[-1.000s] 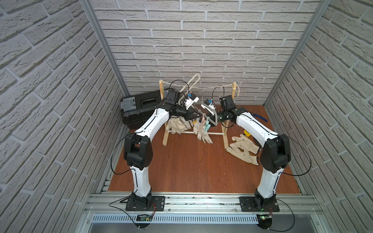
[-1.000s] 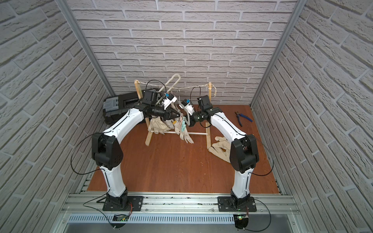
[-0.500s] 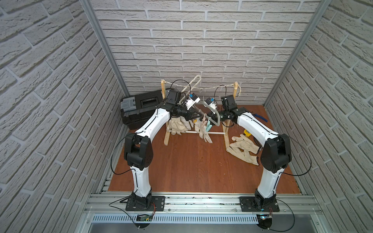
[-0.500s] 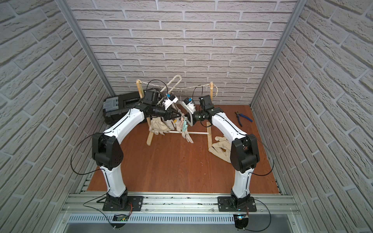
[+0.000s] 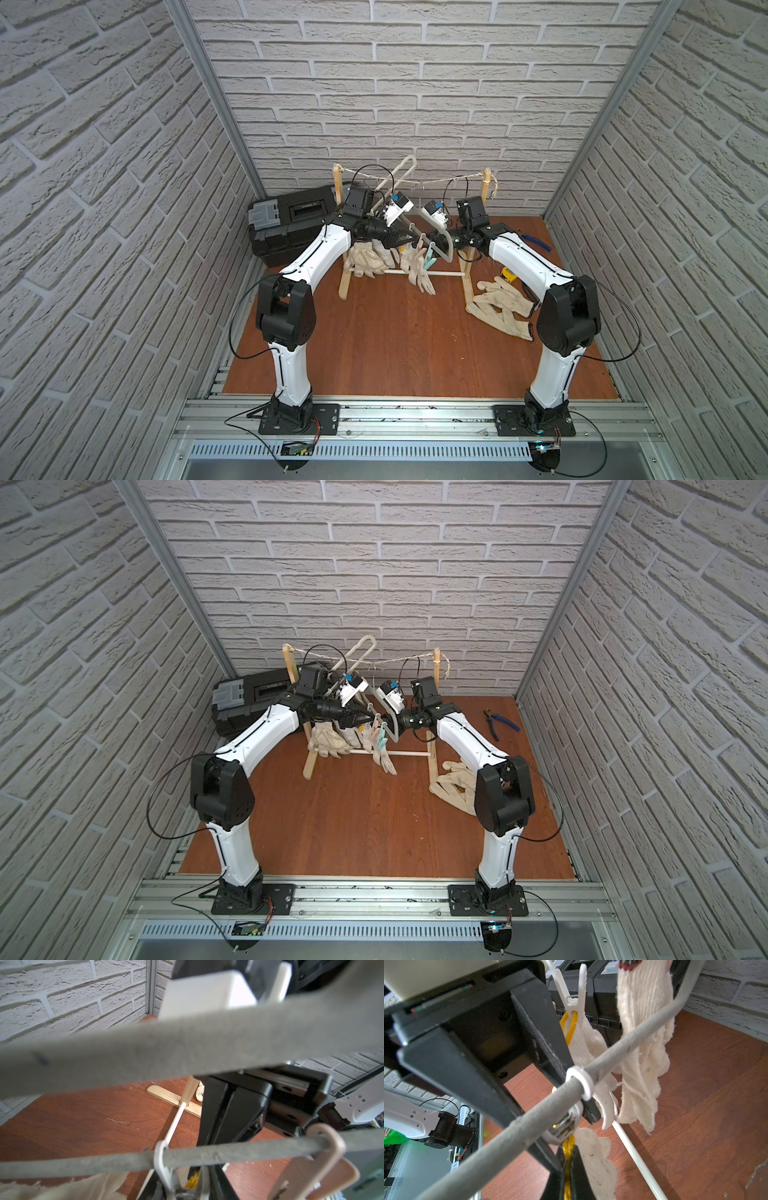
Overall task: Clip the gloves onto a hanger to dry
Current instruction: Clamp the glove onto the hanger.
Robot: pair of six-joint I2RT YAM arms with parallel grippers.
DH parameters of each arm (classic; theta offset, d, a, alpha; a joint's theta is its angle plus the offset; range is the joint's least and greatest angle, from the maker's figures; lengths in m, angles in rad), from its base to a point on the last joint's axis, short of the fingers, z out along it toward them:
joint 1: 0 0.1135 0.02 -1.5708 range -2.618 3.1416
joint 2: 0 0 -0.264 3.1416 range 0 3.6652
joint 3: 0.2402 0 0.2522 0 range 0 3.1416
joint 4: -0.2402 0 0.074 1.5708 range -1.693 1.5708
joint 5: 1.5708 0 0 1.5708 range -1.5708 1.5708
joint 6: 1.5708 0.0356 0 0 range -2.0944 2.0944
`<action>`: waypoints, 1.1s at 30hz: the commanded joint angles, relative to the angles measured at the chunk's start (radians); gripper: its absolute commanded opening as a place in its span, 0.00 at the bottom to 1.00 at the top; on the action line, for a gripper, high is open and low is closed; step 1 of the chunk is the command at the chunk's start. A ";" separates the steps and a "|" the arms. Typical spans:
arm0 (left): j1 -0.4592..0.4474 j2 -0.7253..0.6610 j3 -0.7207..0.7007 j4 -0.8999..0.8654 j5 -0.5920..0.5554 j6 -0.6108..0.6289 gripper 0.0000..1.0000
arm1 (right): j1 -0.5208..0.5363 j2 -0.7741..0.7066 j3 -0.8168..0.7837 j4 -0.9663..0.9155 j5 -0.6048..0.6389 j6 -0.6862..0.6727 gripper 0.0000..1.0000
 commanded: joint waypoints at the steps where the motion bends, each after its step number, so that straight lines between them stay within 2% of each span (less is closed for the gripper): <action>1: -0.006 -0.021 -0.009 0.025 -0.011 -0.013 0.41 | -0.001 -0.053 -0.005 0.077 0.020 0.020 0.03; 7: -0.004 -0.043 -0.006 0.006 -0.068 -0.008 0.53 | -0.001 -0.061 -0.013 0.068 0.105 0.013 0.12; 10: -0.001 -0.054 -0.002 -0.016 -0.116 -0.008 0.61 | -0.001 -0.079 -0.032 0.071 0.167 0.005 0.24; 14: -0.001 -0.069 -0.005 -0.040 -0.160 -0.008 0.66 | 0.001 -0.116 -0.063 0.076 0.267 -0.013 0.41; 19: -0.006 -0.077 -0.002 -0.067 -0.191 -0.012 0.69 | 0.004 -0.169 -0.104 0.079 0.383 -0.036 0.56; 26: -0.026 -0.095 -0.015 -0.089 -0.198 -0.010 0.70 | 0.005 -0.255 -0.191 0.128 0.504 -0.029 0.63; 33: -0.042 -0.113 -0.047 -0.102 -0.220 -0.009 0.73 | 0.023 -0.336 -0.281 0.142 0.433 0.023 0.63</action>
